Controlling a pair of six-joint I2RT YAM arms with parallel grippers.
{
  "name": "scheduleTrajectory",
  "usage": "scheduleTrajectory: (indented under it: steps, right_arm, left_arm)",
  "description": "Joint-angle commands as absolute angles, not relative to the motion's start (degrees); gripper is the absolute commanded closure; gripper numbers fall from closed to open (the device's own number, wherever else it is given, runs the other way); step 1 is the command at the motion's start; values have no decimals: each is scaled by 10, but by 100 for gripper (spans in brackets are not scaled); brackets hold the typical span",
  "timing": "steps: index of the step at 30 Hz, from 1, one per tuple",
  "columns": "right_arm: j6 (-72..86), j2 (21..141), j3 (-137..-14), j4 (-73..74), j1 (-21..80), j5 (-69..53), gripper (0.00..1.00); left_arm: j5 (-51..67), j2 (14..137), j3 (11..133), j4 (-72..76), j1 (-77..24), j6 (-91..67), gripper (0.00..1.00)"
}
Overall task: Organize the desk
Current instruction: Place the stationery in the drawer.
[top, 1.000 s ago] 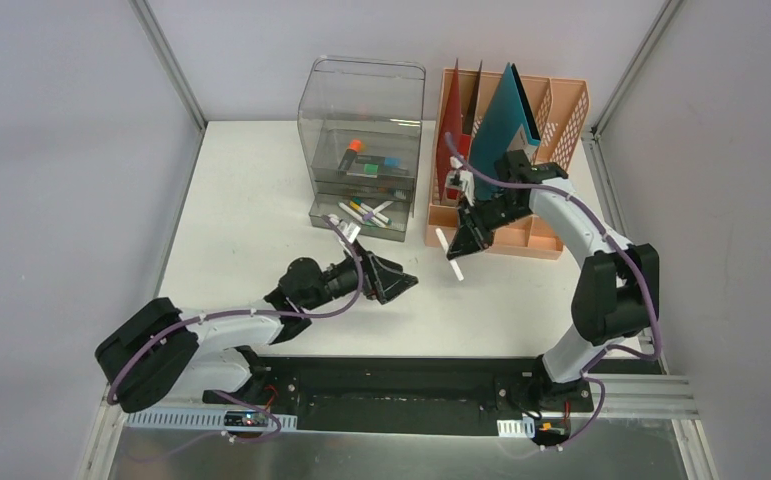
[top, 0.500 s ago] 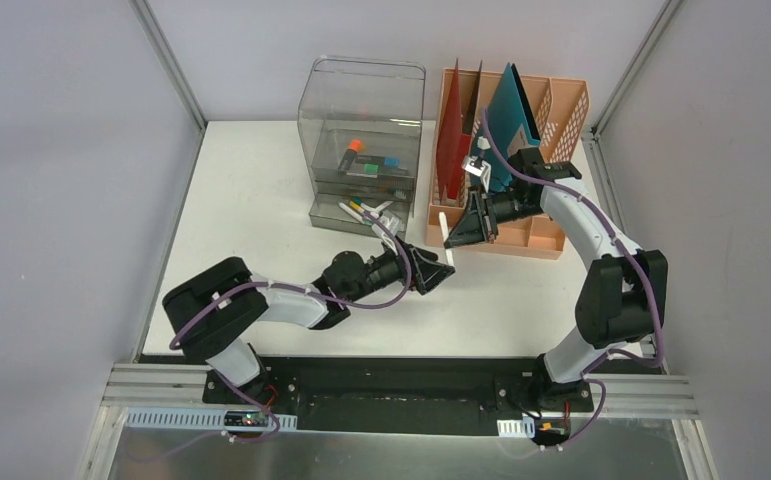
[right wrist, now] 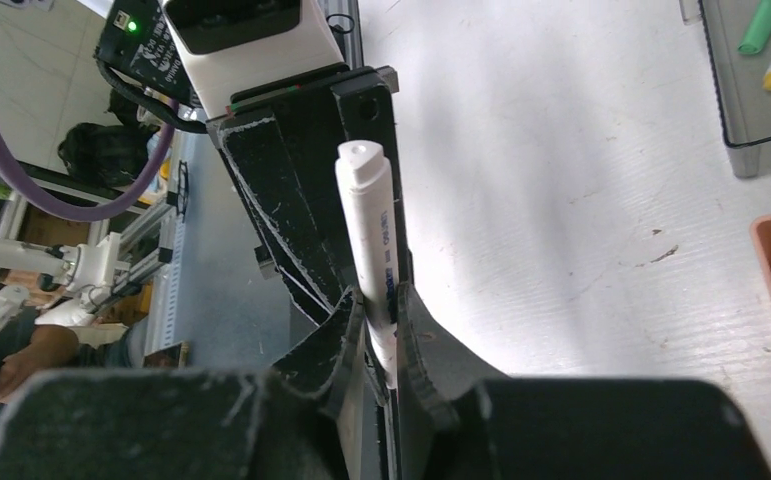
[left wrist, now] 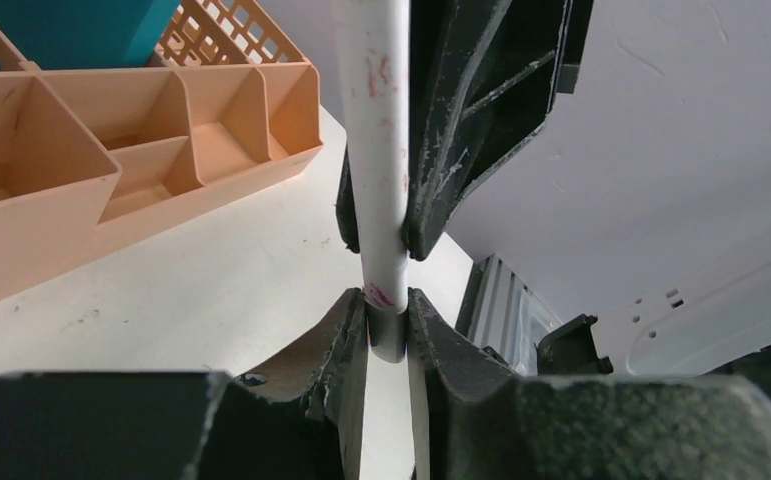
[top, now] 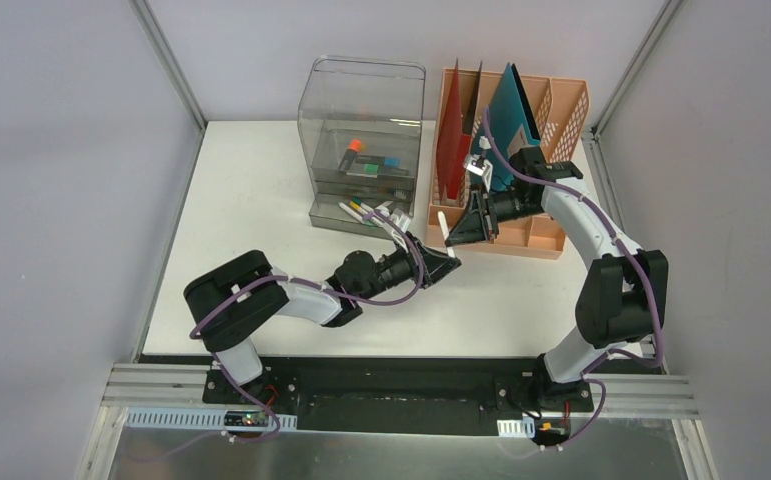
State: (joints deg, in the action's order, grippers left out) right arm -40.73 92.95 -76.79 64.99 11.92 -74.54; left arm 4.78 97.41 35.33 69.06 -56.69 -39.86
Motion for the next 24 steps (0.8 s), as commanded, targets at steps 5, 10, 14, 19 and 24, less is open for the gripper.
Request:
scheduleTrajectory:
  steps: [5, 10, 14, 19, 24]
  right_arm:
    - [-426, 907, -776, 669, 121, -769, 100]
    - [-447, 905, -776, 682, 121, -761, 100]
    - [-477, 907, -782, 705, 123, -742, 76]
    - [-489, 900, -780, 706, 129, -718, 0]
    - [-491, 891, -778, 697, 131, -686, 0]
  left_arm:
    - [9, 971, 360, 717, -564, -406, 100]
    - [-4, 961, 343, 718, -564, -410, 100]
    - [-26, 942, 323, 714, -564, -414, 100]
    - [-54, 911, 305, 664, -563, -424, 100]
    - [-93, 870, 282, 623, -563, -424, 100]
